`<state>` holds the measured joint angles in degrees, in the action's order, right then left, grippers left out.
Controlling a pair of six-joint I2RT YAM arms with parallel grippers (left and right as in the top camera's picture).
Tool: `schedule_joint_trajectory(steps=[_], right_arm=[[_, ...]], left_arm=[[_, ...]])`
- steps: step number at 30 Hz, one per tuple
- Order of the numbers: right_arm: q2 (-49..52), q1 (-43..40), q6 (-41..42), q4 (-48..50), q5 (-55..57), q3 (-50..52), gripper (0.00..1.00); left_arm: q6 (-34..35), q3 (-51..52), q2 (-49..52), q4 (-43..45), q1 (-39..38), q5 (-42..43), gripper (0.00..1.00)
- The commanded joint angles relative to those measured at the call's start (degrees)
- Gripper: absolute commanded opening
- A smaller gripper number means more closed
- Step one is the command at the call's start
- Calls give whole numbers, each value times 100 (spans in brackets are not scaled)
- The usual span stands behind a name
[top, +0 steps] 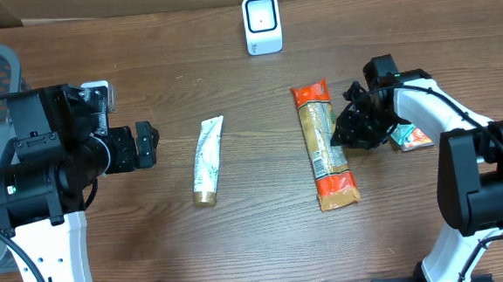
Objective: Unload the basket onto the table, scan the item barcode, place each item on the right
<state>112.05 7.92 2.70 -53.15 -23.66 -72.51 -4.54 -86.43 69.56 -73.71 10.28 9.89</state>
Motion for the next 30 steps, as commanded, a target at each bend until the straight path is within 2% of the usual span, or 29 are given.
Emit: schedule_joint_trajectory(steps=[1,8,13,16,18,20,24,27,30], right_arm=[[42,114,-474,-7,-291,13,56],[63,122,-472,48,-367,15,78],[330,184,-481,155,-793,20,80],[570,348,-601,197,-997,20,76],[695,485,-601,221,-975,20,71],[767,605,-601,256,-940,20,62],[767,715,-570,343,-905,17,29],[765,713,-577,339,-1025,17,10],[763,680,-579,339,-1443,-15,4]], left_arm=[[-63,-94,20,22,28,63,99],[-66,-94,20,22,28,63,100],[-63,-94,20,22,28,63,99],[-63,-94,20,22,28,63,100],[-63,-94,20,22,28,63,100],[-63,-94,20,22,28,63,100],[-63,-94,20,20,28,63,100],[-63,-94,20,20,28,63,100],[-63,-94,20,22,28,63,100]])
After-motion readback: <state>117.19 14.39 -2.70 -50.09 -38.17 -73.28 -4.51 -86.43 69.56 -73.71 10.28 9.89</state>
